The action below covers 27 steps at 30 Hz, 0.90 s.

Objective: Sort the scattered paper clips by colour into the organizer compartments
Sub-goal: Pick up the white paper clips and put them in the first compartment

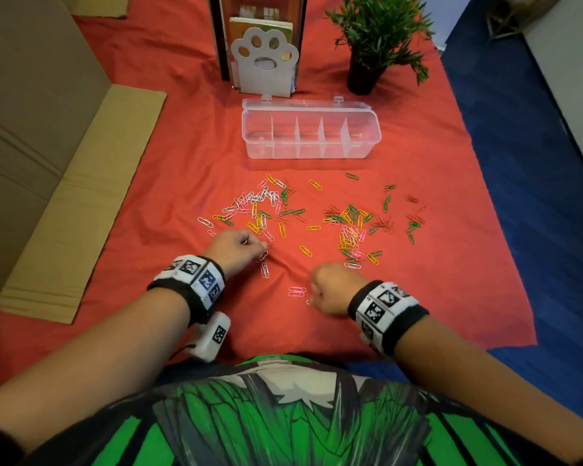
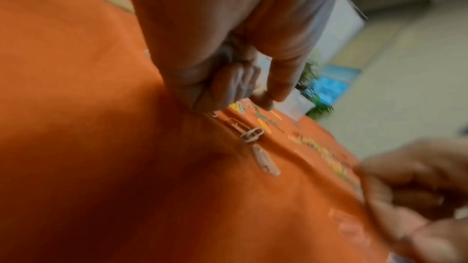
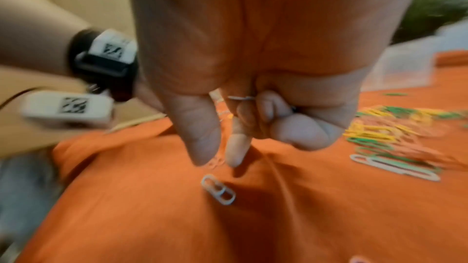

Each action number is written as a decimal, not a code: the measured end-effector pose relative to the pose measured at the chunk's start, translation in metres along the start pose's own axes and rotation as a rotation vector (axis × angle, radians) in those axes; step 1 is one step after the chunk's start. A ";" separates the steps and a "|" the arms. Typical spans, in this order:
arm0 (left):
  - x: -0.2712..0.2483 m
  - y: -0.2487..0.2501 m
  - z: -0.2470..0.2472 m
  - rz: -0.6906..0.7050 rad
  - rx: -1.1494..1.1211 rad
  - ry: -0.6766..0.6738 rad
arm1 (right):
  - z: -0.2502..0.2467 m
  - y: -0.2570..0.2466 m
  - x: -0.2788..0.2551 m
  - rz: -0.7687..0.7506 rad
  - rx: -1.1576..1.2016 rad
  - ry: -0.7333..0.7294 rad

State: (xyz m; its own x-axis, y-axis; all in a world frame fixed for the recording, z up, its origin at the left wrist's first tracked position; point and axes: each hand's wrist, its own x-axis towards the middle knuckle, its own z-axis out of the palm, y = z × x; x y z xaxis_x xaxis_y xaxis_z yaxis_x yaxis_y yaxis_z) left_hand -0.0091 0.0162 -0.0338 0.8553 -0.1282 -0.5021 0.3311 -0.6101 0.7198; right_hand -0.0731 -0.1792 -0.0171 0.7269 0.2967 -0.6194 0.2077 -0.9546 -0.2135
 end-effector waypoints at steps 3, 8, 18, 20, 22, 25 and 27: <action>-0.001 -0.008 0.005 0.160 0.403 0.065 | 0.017 -0.011 -0.004 -0.044 -0.132 -0.017; 0.005 -0.015 0.006 0.261 0.531 0.045 | 0.015 -0.014 0.001 -0.040 -0.055 -0.056; 0.002 0.010 -0.004 -0.135 -0.470 -0.081 | -0.018 0.036 -0.004 0.147 1.858 0.202; 0.000 0.014 -0.009 -0.224 -0.768 -0.153 | -0.017 0.041 -0.005 0.137 1.949 0.273; -0.004 0.016 -0.015 -0.214 -0.915 -0.224 | -0.015 0.045 -0.006 0.173 1.969 0.306; -0.006 0.016 -0.018 -0.179 -0.994 -0.274 | -0.013 0.052 -0.006 0.259 1.958 0.289; -0.006 0.017 -0.015 -0.168 -0.897 -0.264 | -0.012 0.059 -0.008 0.272 1.953 0.244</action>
State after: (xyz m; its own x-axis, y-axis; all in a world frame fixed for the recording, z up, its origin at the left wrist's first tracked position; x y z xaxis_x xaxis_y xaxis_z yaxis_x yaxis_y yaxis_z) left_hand -0.0026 0.0180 -0.0114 0.6872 -0.3330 -0.6456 0.7181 0.1770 0.6730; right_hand -0.0586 -0.2380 -0.0157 0.7036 0.0029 -0.7106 -0.6512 0.4030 -0.6431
